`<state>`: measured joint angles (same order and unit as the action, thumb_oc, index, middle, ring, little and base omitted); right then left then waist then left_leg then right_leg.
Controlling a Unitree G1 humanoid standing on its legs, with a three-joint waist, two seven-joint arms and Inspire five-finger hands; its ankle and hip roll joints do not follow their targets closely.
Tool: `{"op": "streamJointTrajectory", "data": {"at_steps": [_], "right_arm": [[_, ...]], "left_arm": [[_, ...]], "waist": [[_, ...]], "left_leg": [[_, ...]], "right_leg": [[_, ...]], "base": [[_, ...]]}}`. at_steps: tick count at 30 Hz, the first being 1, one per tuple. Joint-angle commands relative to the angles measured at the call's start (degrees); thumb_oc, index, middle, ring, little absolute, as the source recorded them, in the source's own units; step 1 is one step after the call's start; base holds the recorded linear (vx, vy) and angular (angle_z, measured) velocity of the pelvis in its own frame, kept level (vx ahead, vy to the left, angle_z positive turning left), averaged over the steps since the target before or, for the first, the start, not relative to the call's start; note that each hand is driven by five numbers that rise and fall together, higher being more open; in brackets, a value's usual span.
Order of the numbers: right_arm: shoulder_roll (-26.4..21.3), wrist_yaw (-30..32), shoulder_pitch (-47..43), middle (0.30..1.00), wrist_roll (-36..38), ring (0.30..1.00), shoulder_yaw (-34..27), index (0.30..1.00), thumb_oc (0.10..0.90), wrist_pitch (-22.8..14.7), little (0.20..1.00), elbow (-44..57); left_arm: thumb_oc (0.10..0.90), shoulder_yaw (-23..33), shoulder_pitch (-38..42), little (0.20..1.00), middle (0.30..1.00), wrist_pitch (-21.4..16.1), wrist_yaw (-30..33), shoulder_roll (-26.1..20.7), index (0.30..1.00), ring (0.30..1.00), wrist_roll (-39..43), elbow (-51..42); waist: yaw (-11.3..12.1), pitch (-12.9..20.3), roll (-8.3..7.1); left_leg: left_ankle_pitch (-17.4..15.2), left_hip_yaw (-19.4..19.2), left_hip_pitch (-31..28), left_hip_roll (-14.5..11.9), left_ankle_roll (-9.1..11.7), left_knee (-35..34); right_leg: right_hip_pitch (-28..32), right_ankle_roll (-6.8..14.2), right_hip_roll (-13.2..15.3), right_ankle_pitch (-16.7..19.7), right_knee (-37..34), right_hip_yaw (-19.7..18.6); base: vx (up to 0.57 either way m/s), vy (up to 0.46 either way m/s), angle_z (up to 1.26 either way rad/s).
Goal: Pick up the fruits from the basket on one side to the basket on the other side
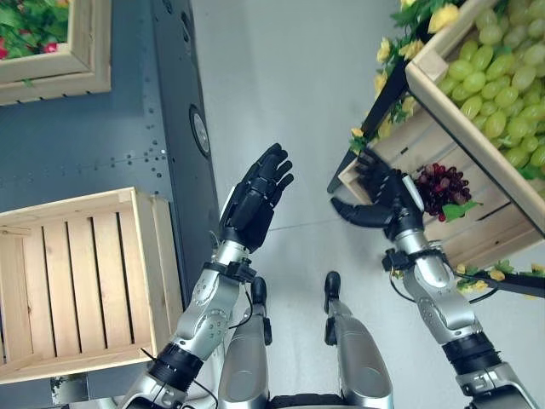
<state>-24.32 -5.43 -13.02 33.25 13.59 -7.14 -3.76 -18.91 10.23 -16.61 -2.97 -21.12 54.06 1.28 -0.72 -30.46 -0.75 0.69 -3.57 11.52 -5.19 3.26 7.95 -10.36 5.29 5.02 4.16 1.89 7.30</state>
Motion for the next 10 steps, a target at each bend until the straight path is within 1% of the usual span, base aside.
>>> {"op": "streamJointTrajectory", "data": {"at_steps": [1, 4, 5, 7, 8, 10], "right_arm": [[0.52, -10.52, -0.83, 0.9, 8.53, 0.9, -0.98, 0.9, 0.8, -6.48, 0.9, 4.28], [2.96, -14.1, 1.6, 0.9, 12.08, 0.9, 0.45, 0.9, 0.8, -7.35, 0.9, 3.21], [3.81, -14.72, 2.77, 0.9, 10.83, 0.9, 0.81, 0.9, 0.8, -8.97, 0.9, 2.41], [4.57, -15.21, 4.46, 0.9, 10.61, 0.9, 1.39, 0.9, 0.8, -8.21, 0.9, 1.97], [4.63, -14.75, 5.96, 0.9, 8.34, 0.9, 1.74, 0.9, 0.8, -8.77, 0.9, 1.04], [4.47, -14.86, 7.4, 0.9, 7.99, 0.9, 2.09, 0.9, 0.8, -8.47, 0.9, -0.39]], "left_arm": [[0.8, 2.1, -0.59, 0.9, 0.9, -2.37, -4.01, 0.65, 0.9, 0.9, -3.71, -4.85], [0.8, 2.28, -2.42, 0.9, 0.9, -0.97, -5.09, 0.87, 0.9, 0.9, -3.77, -4.1], [0.8, 2.39, -3.55, 0.9, 0.9, -0.58, -5.12, 0.77, 0.9, 0.9, -4.54, -3.28], [0.8, 2.55, -4.74, 0.9, 0.9, 0.17, -5.44, 0.98, 0.9, 0.9, -5.34, -2.34], [0.8, 2.7, -5.79, 0.9, 0.9, 0.78, -4.89, 1.0, 0.9, 0.9, -6.75, -1.72], [0.8, 2.77, -6.71, 0.9, 0.9, 0.41, -5.13, 0.94, 0.9, 0.9, -7.15, -0.04]], "waist": [[1.03, 8.31, -0.49], [1.86, 10.93, -0.6], [2.26, 12.34, -0.6], [2.58, 13.94, -0.59], [2.81, 14.93, -0.52], [2.92, 15.93, -0.42]], "left_leg": [[0.02, -2.63, -0.64, 4.01, -2.63, -3.37], [0.24, -1.39, -3.04, 4.09, -2.44, -5.26], [0.5, -0.73, -3.94, 4.01, -2.26, -6.15], [0.78, -0.11, -5.01, 4.02, -2.18, -7.24], [0.99, 0.2, -5.7, 3.97, -2.12, -8.03], [1.29, 0.51, -6.73, 3.93, -2.11, -9.11]], "right_leg": [[2.82, -3.0, -2.48, -5.83, 3.43, 4.18], [5.28, -2.85, -2.03, -5.93, 2.33, 4.72], [6.17, -2.74, -1.69, -5.99, 2.1, 5.21], [7.11, -2.56, -1.35, -5.94, 1.77, 5.56], [7.77, -2.42, -1.08, -5.91, 1.46, 5.98], [8.61, -2.3, -0.93, -5.8, 1.02, 6.27]], "base": [[0.07, 0.026, 0.11], [0.08, 0.032, 0.1], [0.09, 0.035, 0.08], [0.08, 0.052, 0.14], [0.07, 0.055, 0.15], [0.06, 0.051, 0.09]]}}
